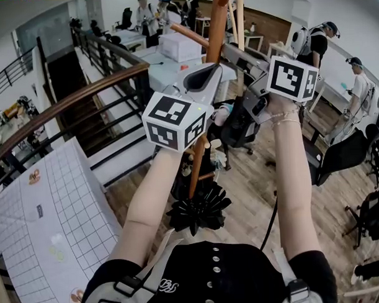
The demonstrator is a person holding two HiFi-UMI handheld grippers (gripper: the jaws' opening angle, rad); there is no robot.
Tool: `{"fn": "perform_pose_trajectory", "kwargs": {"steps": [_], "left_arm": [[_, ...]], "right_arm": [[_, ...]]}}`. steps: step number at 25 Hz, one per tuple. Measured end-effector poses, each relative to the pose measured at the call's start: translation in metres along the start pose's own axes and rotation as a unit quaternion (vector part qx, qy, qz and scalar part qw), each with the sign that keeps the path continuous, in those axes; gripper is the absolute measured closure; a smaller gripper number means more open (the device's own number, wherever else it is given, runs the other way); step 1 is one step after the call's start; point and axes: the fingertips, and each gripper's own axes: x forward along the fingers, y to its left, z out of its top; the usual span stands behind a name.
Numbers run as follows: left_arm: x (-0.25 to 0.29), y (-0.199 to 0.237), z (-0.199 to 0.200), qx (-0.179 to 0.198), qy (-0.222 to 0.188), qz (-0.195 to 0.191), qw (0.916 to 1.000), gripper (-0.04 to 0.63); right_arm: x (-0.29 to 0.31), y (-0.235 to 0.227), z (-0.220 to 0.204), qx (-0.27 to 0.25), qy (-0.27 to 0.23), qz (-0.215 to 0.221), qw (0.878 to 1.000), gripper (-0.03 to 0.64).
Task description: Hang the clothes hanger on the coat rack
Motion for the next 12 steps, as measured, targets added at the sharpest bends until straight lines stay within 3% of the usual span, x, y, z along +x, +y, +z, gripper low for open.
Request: {"fn": "perform_pose_trajectory", "kwargs": {"steps": [4, 12], "left_arm": [[-0.005, -0.002, -0.007, -0.008, 0.004, 0.001, 1.0, 0.597], [-0.018, -0.01, -0.008, -0.015, 0.007, -0.001, 0.9999, 0.597]], "right_arm": [[-0.005, 0.029, 0.008, 0.002, -0.019, 0.034, 0.999, 0.411], [-0.016, 0.056, 0.016, -0.009, -0.044, 0.045, 0.998, 0.41]]}}
